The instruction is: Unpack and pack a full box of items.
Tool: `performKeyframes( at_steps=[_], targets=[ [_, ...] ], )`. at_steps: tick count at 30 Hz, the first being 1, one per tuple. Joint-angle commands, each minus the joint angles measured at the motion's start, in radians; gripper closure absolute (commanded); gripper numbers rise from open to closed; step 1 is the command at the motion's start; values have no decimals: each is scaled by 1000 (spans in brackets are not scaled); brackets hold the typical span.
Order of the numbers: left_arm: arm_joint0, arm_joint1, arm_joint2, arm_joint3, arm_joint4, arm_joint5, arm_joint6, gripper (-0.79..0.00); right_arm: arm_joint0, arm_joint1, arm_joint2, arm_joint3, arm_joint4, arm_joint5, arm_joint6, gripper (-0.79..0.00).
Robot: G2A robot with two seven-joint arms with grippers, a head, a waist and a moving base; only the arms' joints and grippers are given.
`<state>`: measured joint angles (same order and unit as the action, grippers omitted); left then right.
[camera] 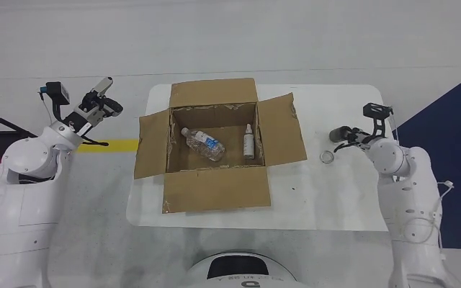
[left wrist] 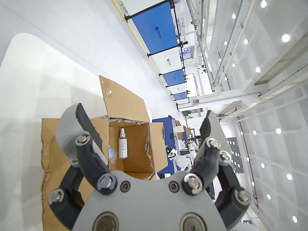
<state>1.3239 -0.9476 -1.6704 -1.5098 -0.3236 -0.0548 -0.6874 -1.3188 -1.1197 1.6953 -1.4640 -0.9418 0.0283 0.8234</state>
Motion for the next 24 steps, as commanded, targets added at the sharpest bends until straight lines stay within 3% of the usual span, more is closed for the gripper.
performKeyframes(
  at_steps=[1,7,11,16,24],
  targets=[
    [0,0,0,0,0,0,0,-785,-19,-1,38,-34,82,-10,-56,0],
    [0,0,0,0,0,0,0,-785,-85,-13,139,-129,418,-115,-235,0],
    [0,0,0,0,0,0,0,-785,-110,-22,109,-194,640,-269,-206,0],
    [0,0,0,0,0,0,0,-785,-121,-27,-34,-307,577,-394,-200,0],
    [0,0,0,0,0,0,0,-785,-99,-31,-212,-410,444,-432,-151,0]
  ],
)
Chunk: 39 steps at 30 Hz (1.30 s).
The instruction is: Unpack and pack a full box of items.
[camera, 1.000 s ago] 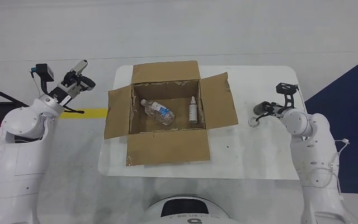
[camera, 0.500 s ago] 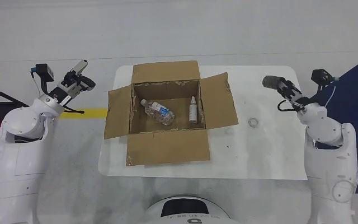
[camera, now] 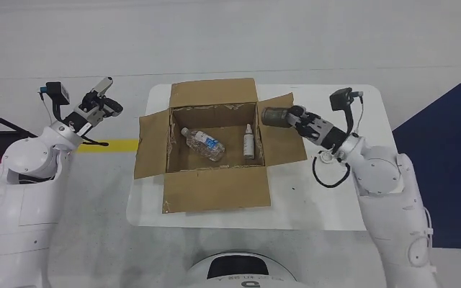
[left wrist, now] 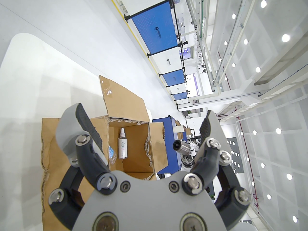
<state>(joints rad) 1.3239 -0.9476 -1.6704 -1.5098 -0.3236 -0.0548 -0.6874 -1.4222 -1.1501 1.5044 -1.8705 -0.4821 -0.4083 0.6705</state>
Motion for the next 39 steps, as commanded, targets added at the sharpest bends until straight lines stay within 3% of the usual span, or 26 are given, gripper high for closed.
performKeyframes(
  at_steps=[1,11,23,34,39],
  targets=[
    [0,0,0,0,0,0,0,-785,14,-3,-54,-10,-48,13,-1,0],
    [0,0,0,0,0,0,0,-785,92,-21,-276,-9,-271,79,-45,0],
    [0,0,0,0,0,0,0,-785,291,-81,-587,237,-653,322,-85,0],
    [0,0,0,0,0,0,0,-785,377,-126,-690,348,-761,428,-88,0],
    [0,0,0,0,0,0,0,-785,389,-138,-706,364,-785,439,-89,-43]
  ],
)
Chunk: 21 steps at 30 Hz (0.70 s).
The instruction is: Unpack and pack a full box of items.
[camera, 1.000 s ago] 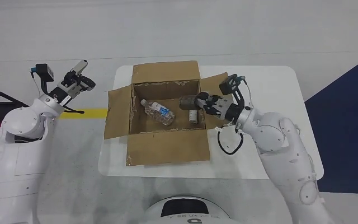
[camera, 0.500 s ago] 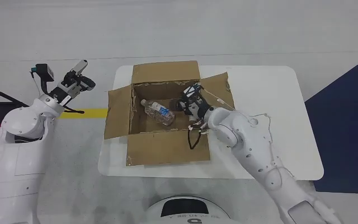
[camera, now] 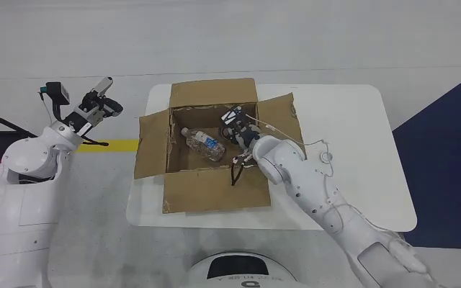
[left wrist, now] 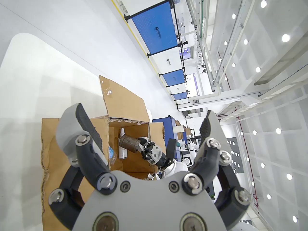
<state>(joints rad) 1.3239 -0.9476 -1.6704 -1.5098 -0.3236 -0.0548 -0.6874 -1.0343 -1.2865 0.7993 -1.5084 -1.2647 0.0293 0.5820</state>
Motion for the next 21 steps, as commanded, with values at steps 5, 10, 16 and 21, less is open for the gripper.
performKeyframes(
  at_steps=[5,10,16,21],
  targets=[
    [0,0,0,0,0,0,0,-785,1,-6,10,-1,-14,2,-1,-271],
    [0,0,0,0,0,0,0,-785,-31,4,76,-78,10,-40,-95,-332],
    [0,0,0,0,0,0,0,-785,-206,62,381,-302,212,-243,-179,-354],
    [0,0,0,0,0,0,0,-785,-368,101,668,-383,369,-373,-189,-372]
  ],
)
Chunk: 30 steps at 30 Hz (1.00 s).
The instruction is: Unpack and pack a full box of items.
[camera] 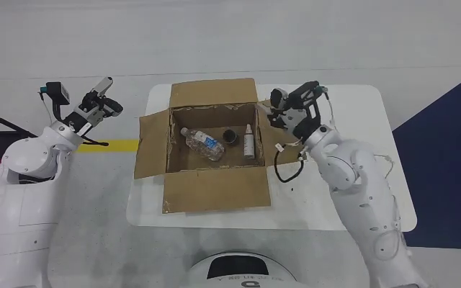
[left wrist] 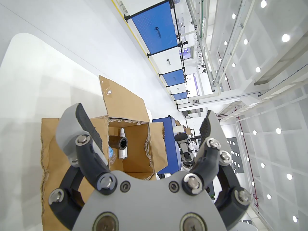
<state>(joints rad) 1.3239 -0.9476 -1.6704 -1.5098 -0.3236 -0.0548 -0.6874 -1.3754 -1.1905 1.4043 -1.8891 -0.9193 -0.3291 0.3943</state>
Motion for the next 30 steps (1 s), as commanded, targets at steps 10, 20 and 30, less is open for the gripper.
performKeyframes(
  at_steps=[10,20,30],
  targets=[
    [0,0,0,0,0,0,0,-785,-160,39,318,90,-71,-17,88,-483],
    [0,0,0,0,0,0,0,-785,-186,57,349,199,-221,-24,211,-342],
    [0,0,0,0,0,0,0,-785,-166,68,331,266,-278,-31,314,-246]
  ],
)
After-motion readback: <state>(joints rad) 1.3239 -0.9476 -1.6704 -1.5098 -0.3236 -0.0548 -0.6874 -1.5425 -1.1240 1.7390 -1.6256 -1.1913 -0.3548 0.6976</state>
